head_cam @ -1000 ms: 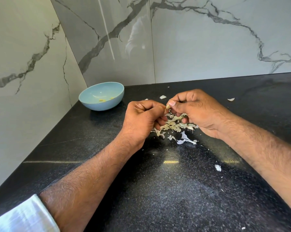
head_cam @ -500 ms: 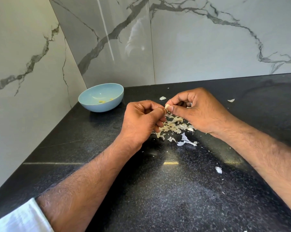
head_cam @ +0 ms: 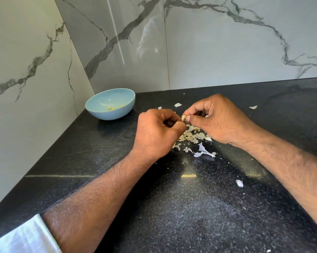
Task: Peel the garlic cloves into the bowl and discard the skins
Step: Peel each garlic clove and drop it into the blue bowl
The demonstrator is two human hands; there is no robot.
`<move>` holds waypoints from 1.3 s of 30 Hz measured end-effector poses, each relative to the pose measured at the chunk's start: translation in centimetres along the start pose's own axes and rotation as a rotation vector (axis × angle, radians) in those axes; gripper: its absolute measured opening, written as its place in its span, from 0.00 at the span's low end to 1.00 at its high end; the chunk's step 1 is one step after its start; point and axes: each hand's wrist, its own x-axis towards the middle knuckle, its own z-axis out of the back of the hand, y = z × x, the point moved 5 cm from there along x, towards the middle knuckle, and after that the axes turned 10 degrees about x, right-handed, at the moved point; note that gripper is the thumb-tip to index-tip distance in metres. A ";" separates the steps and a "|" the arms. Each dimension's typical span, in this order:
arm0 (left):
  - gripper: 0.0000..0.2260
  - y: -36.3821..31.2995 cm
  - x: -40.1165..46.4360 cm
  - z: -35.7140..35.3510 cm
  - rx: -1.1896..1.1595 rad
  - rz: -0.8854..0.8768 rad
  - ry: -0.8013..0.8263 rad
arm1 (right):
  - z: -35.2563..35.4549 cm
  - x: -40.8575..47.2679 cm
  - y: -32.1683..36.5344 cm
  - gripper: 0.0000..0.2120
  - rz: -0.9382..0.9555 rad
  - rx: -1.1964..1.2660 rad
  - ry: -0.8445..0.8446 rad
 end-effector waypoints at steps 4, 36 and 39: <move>0.04 -0.5 -0.1 0.1 0.096 -0.081 -0.010 | -0.1 -0.1 0.5 0.05 0.059 -0.117 0.019; 0.04 0.5 0.2 0.1 0.034 0.031 0.042 | -0.2 -0.4 0.6 0.06 0.060 -0.145 0.120; 0.06 1.1 0.2 -0.1 -0.161 0.115 0.104 | -0.2 -0.3 -0.1 0.07 -0.008 -0.027 0.132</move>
